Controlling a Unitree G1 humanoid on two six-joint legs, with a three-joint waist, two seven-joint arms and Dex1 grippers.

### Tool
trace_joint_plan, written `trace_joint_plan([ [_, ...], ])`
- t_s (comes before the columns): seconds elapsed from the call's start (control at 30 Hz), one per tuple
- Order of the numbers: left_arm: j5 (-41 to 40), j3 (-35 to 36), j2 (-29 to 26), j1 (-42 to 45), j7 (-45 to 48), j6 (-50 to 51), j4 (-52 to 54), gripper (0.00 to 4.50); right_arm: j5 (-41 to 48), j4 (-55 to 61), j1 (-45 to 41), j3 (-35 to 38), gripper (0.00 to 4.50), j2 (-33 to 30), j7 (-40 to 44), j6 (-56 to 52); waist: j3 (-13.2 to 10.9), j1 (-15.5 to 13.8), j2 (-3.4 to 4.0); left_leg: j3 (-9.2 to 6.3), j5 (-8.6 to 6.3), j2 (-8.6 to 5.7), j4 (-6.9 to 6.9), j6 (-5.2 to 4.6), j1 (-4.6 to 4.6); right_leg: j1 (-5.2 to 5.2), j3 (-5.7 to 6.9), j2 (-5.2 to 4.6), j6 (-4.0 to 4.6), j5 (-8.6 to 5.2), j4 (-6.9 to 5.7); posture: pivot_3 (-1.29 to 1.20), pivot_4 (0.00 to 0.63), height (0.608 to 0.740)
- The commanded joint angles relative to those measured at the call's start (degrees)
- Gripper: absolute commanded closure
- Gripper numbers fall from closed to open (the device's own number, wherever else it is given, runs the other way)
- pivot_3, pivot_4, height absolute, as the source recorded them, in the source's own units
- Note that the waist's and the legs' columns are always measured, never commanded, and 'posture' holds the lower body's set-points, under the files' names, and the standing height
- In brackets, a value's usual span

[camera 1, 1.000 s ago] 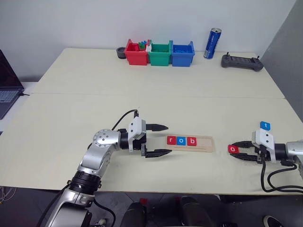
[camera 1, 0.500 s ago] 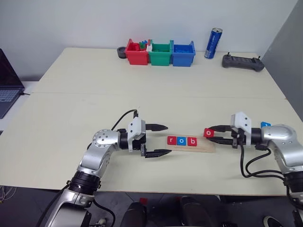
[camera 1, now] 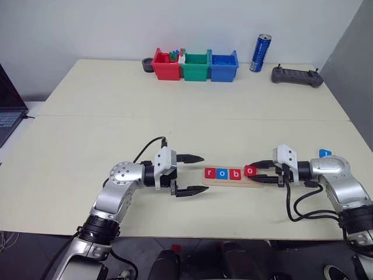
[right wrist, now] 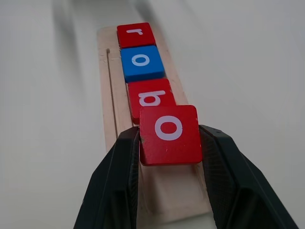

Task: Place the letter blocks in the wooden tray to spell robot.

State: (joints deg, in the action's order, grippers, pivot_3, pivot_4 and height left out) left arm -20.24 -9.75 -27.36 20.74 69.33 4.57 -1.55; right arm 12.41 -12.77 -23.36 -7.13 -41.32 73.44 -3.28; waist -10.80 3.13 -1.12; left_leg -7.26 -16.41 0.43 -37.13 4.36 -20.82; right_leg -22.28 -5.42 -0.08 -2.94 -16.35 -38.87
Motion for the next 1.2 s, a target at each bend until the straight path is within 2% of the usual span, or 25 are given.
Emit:
trace_joint_plan([
  [0.03,-0.8,0.8,-0.3,-0.1,-0.2,-0.2,2.4,0.0,-0.2,0.2,-1.3,-0.2,2.95,0.3,0.7,0.9,0.0,0.0,0.0,0.0,0.0,0.0,0.0,0.0,0.0,0.0,0.0,0.0,0.0,0.0,0.0,0.0,0.15,0.74],
  [0.7,-0.5,0.5,0.0,0.0,-0.3,-0.4,2.0,0.0,-1.6,-3.5,-3.4,-0.6,2.95,0.5,1.9,2.1,0.0,0.0,0.0,0.01,0.0,0.0,0.0,0.0,0.0,0.0,0.0,-0.01,0.0,0.0,0.0,0.0,0.15,0.74],
  [1.0,-0.3,0.4,0.4,0.5,0.0,-0.8,1.2,0.0,-0.6,-2.3,-3.7,0.7,0.02,-0.4,2.2,0.5,0.0,0.0,0.0,0.0,0.0,0.0,0.0,0.0,0.0,0.0,0.0,-0.01,0.0,0.0,0.0,0.0,0.15,0.74],
  [1.2,-0.2,0.1,0.8,0.9,0.2,-1.0,0.7,0.0,1.6,0.7,-3.4,3.1,0.02,-2.0,1.5,-3.3,0.0,0.0,0.0,0.0,0.0,-0.01,0.0,0.0,0.0,0.0,0.0,-0.01,0.0,0.0,0.0,0.0,0.15,0.74],
])
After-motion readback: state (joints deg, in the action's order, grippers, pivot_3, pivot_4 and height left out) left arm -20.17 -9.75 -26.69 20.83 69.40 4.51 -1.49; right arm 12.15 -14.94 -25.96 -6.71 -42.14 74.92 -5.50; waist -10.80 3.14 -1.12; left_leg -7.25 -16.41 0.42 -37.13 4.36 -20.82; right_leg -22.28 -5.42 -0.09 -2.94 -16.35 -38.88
